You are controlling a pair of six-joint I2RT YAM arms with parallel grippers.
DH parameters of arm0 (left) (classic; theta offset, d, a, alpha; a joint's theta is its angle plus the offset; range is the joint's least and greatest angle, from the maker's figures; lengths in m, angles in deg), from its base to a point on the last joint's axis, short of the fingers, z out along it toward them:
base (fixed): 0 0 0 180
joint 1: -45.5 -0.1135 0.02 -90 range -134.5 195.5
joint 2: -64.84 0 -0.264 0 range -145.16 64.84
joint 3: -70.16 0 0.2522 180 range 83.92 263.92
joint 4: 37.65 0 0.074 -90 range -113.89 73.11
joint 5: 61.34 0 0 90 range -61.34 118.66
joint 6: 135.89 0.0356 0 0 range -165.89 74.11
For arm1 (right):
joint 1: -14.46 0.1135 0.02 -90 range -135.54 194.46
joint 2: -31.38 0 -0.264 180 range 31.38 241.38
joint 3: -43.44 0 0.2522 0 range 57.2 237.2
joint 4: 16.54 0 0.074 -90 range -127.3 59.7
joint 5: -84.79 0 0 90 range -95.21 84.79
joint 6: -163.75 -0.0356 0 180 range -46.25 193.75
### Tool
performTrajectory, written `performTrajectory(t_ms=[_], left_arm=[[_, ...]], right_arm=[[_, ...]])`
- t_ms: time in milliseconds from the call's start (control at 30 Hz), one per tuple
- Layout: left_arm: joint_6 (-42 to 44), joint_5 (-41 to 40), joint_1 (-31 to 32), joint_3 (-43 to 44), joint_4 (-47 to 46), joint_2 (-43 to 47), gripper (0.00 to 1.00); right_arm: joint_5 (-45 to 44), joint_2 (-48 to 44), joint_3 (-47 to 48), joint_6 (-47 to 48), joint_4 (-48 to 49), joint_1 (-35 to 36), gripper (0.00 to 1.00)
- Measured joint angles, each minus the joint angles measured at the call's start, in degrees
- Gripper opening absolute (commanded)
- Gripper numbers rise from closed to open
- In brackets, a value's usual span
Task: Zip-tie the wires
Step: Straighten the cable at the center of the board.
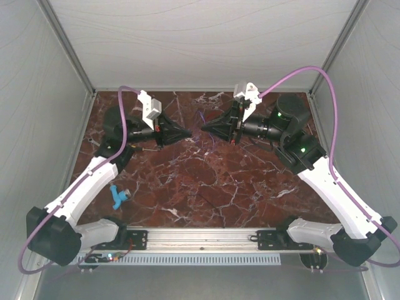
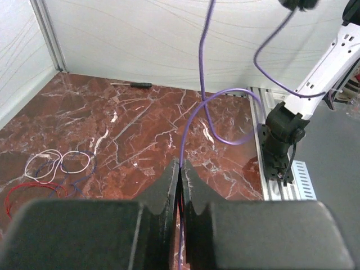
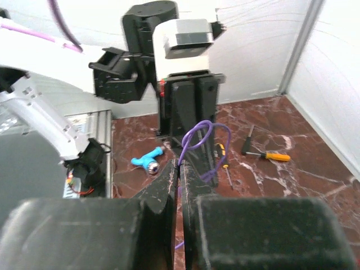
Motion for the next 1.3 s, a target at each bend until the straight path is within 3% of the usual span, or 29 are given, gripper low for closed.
performTrajectory(t_ms=[300,533,567,700,767,1000,1300], left_arm=[[7.87,-8.52,0.0,-0.11,12.33,9.51,0.0],[10.93,-21.46,0.0,-6.51,13.6,22.4,0.0],[10.95,-23.41,0.0,-7.48,13.64,23.28,0.04],[11.85,-28.09,0.0,-9.55,14.05,23.89,0.71],[12.39,-28.46,0.02,-10.12,14.93,22.93,0.97],[11.58,-24.09,0.04,-10.71,15.96,20.81,1.0],[6.25,-16.61,0.07,-9.77,11.82,20.04,1.0]], right_arm=[[-22.82,-0.02,-0.07,-1.7,-2.05,-1.38,0.0],[-34.03,-0.02,0.52,-5.38,-4.83,-7.78,0.0],[-34.69,-0.02,0.87,-5.57,-5.18,-8.22,0.0],[-32.46,-0.68,1.36,-5.77,-5.27,-8.63,0.0],[-28.39,-1.09,1.36,-5.68,-5.03,-8.66,0.0],[-15.1,-1.64,2.8,-2.4,-4.98,-5.51,0.0],[-11.89,-1.75,4.68,-0.24,-4.96,-2.64,0.0]])
